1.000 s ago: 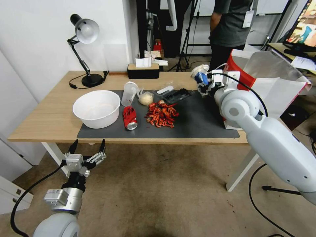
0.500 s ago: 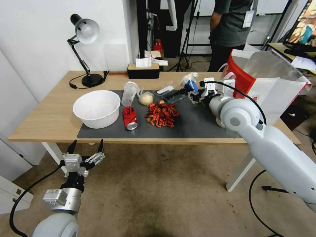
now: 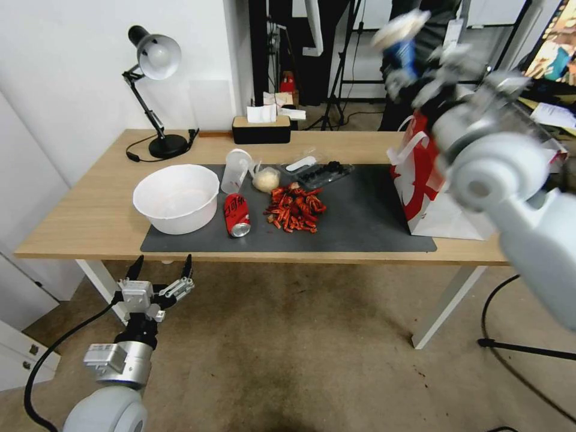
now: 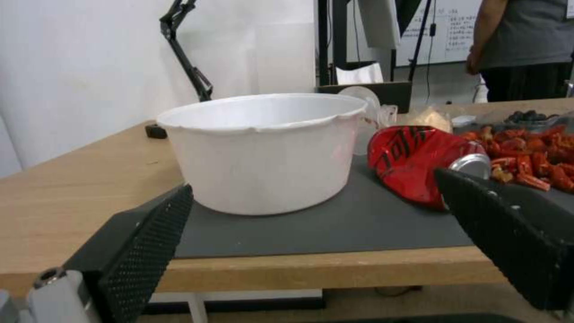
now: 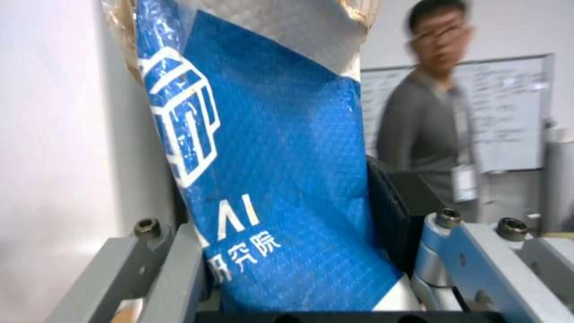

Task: Pick up the trash from the table and place it into the takeout bag.

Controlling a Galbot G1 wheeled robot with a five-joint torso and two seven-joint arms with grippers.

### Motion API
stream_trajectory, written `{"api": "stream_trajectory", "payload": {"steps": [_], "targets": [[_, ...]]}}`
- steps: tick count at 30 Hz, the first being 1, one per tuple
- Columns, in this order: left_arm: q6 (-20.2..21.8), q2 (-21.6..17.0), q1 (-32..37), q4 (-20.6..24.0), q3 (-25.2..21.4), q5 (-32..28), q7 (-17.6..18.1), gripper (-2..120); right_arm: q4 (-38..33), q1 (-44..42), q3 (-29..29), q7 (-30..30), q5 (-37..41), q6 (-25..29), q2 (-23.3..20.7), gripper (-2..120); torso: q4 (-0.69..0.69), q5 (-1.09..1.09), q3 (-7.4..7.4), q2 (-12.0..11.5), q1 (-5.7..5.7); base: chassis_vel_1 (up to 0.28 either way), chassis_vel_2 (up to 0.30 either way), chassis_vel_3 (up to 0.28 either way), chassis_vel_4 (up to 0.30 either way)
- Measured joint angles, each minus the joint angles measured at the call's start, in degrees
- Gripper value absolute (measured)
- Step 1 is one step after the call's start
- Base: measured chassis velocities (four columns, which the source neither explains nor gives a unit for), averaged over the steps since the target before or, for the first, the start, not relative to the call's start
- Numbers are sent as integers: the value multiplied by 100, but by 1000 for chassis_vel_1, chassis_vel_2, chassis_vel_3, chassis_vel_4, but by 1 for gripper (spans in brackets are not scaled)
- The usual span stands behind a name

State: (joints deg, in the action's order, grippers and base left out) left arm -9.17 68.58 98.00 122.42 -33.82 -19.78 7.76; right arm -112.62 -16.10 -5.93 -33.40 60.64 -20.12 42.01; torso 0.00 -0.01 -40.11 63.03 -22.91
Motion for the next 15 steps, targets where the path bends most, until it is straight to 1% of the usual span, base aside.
{"api": "stream_trajectory", "payload": {"steps": [2,4,5,8,15], "targets": [[0,2,4,1,5,0,0,100,56,51,-20,-62,1,7,-20,40,0,3,0,0,0,0,0,0,0],[0,5,13,17,14,0,0,100,187,108,-60,-261,-86,14,-41,40,1,1,0,0,0,0,0,0,0],[0,5,13,17,14,0,0,100,187,108,-60,-261,-86,14,-41,40,1,1,0,0,0,0,0,0,0],[0,1,25,26,15,-2,3,100,392,110,-81,-500,-330,18,-42,40,0,2,0,0,0,0,0,0,0],[-5,5,69,44,-1,-8,7,100,722,119,-80,-594,-473,-19,6,40,1,1,0,0,0,0,0,0,0]]}}
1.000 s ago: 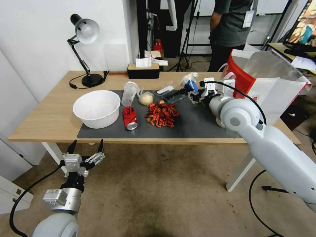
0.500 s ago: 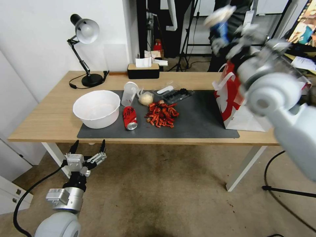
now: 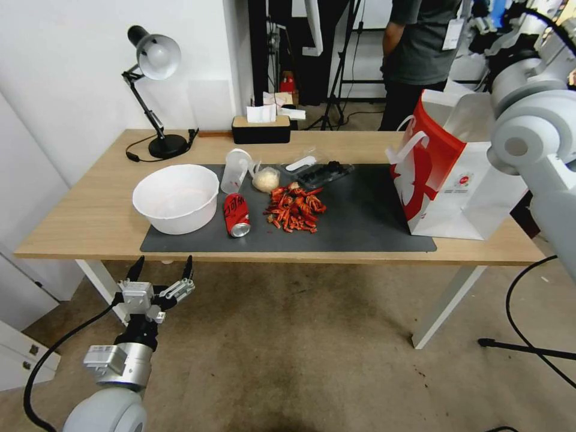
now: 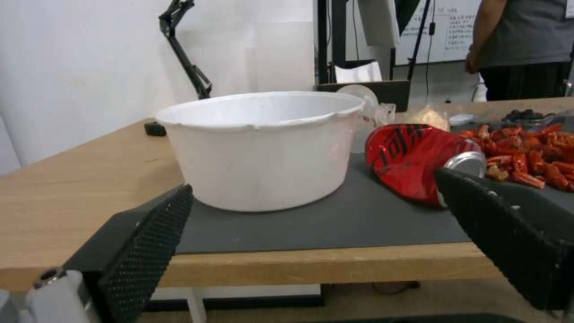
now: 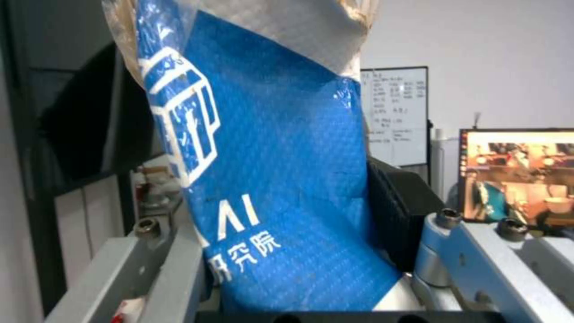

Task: Pick up the trash from the table and place it into the takeout bag.

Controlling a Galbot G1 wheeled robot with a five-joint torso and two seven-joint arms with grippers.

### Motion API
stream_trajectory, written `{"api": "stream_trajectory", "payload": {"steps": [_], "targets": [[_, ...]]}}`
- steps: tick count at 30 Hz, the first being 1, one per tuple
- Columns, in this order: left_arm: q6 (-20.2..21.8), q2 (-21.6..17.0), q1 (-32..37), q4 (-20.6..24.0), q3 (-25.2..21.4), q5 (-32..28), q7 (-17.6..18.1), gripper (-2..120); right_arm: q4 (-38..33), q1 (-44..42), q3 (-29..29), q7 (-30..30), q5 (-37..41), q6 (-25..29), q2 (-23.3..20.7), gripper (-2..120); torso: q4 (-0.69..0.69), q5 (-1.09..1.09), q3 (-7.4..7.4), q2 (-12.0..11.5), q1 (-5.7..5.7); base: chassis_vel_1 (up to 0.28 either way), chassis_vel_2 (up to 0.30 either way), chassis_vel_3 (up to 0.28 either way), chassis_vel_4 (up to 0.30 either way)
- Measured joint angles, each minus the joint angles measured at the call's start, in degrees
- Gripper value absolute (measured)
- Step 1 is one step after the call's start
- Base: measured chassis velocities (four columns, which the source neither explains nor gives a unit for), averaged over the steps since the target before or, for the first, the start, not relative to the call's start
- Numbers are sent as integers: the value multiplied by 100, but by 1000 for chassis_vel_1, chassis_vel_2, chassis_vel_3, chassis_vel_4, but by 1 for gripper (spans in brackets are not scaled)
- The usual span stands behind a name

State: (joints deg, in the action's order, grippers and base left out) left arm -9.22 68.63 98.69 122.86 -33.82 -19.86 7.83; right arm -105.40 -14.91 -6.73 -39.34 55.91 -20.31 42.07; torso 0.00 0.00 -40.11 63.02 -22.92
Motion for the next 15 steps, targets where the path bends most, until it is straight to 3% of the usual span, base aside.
{"api": "stream_trajectory", "payload": {"steps": [15], "targets": [[-13,15,2,25,11,8,2,100,687,50,159,262,-41,-100,137,40,0,-1,0,0,0,0,0,0,0]]}}
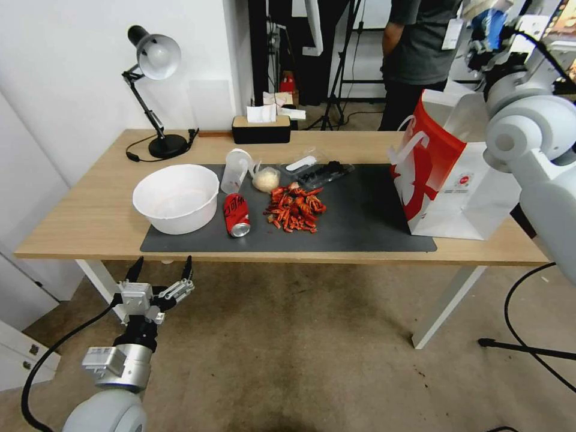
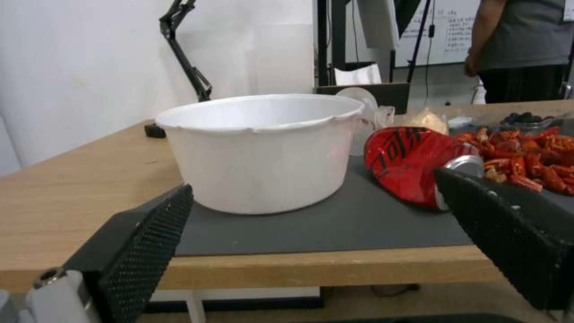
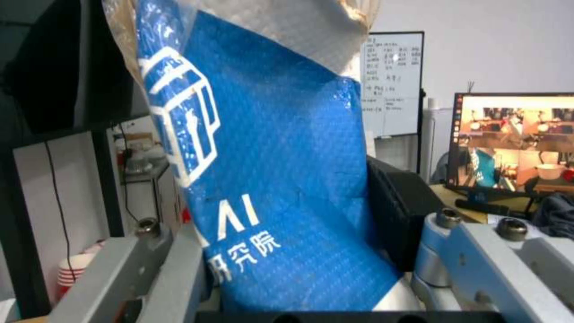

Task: Pick up the trash from the table and place it into the takeout bag.

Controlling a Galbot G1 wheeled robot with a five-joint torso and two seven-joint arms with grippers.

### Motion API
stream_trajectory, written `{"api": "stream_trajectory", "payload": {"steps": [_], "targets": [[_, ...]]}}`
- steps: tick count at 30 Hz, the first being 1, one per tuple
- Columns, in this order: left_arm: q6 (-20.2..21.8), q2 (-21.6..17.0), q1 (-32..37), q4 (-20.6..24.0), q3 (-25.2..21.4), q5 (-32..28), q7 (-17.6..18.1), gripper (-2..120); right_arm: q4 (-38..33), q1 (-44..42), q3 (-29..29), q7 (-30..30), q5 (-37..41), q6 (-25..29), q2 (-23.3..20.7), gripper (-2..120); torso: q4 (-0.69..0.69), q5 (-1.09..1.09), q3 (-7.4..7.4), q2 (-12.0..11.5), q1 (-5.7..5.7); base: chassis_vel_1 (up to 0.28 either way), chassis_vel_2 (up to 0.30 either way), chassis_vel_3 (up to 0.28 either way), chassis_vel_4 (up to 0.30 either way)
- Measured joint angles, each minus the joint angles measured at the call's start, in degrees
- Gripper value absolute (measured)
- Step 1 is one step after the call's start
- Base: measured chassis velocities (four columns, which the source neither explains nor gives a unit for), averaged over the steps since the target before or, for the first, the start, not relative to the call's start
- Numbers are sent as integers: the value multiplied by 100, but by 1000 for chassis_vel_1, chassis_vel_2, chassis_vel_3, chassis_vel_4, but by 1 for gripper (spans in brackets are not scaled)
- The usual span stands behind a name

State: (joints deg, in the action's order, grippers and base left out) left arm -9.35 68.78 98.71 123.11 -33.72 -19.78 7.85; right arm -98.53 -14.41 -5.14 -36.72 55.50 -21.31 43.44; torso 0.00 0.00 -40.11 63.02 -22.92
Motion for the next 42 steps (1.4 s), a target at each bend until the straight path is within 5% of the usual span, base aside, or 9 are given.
{"api": "stream_trajectory", "payload": {"steps": [36,42], "targets": [[-2,-78,-30,-9,-8,-15,-1,100,464,-57,-56,-297,-62,-240,48,40,0,0,1,0,0,0,0,0,0],[-2,-77,-34,-23,0,-19,-1,100,535,-57,-45,-357,-95,-245,59,58,0,1,0,0,0,0,0,0,0]]}}
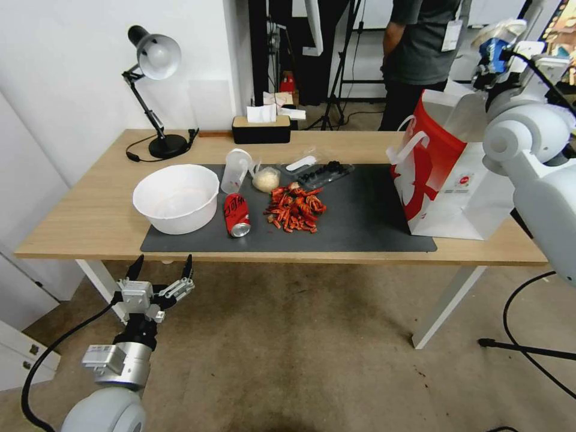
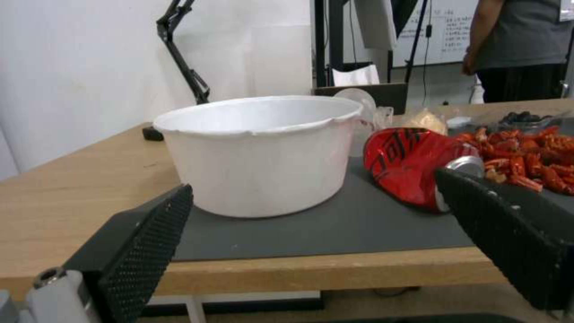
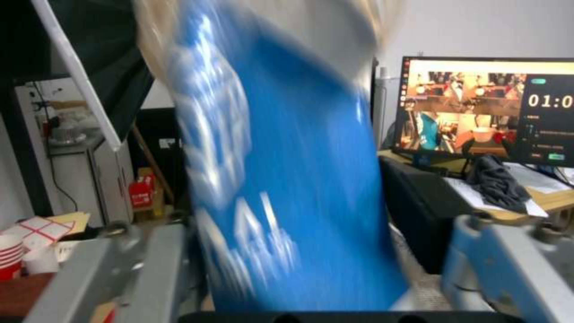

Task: Pick up the trash from the table and place it into the takeout bag.

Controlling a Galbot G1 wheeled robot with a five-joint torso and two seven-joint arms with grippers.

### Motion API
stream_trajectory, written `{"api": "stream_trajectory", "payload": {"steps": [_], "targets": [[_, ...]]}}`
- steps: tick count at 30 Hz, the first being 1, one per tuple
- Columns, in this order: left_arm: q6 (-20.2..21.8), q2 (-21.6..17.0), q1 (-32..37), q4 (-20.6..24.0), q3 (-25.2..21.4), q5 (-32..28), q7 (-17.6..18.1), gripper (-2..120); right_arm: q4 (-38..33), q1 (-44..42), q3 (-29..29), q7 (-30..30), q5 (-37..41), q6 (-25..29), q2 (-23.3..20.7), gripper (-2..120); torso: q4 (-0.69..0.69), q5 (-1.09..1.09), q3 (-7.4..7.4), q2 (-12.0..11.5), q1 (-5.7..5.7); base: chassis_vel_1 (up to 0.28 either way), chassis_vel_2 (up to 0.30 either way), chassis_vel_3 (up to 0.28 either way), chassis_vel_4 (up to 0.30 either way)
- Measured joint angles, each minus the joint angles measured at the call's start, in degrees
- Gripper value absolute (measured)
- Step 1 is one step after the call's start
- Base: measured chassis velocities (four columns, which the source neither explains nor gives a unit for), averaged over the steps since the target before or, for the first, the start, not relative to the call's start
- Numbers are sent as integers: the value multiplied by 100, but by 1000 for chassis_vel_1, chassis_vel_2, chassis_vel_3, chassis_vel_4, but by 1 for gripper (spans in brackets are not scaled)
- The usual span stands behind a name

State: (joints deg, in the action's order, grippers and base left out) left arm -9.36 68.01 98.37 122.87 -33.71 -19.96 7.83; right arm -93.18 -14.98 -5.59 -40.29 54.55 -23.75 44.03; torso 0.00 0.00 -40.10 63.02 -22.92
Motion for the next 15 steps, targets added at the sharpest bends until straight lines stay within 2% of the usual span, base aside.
{"api": "stream_trajectory", "payload": {"steps": [1,2,4,5,7,8,10,15], "targets": [[0,0,0,-3,2,0,0,100,17,13,4,-10,0,2,3,65,0,0,0,0,0,0,0,0,0],[0,0,0,-3,2,0,0,100,17,13,4,-10,0,2,3,65,0,0,0,0,0,0,0,0,0],[0,0,-6,-4,4,-2,0,100,30,28,17,-21,-1,5,7,76,0,0,0,0,0,0,0,0,0],[0,0,-6,-4,4,-2,0,100,30,28,17,-21,-1,5,7,76,0,0,0,0,0,0,0,0,0],[0,-1,-8,-5,8,-2,0,100,31,29,24,-26,0,5,17,87,0,0,0,0,0,0,0,0,0],[0,-1,-8,-5,8,-2,0,100,31,29,24,-26,0,5,17,87,0,0,0,0,0,0,0,0,0],[0,-7,-9,-5,8,-3,0,100,18,19,34,-38,1,1,31,97,0,0,0,0,0,0,0,0,0],[0,-18,-3,0,4,-12,1,100,4,16,50,-50,8,-34,40,100,0,-1,0,0,0,0,0,0,0]]}}
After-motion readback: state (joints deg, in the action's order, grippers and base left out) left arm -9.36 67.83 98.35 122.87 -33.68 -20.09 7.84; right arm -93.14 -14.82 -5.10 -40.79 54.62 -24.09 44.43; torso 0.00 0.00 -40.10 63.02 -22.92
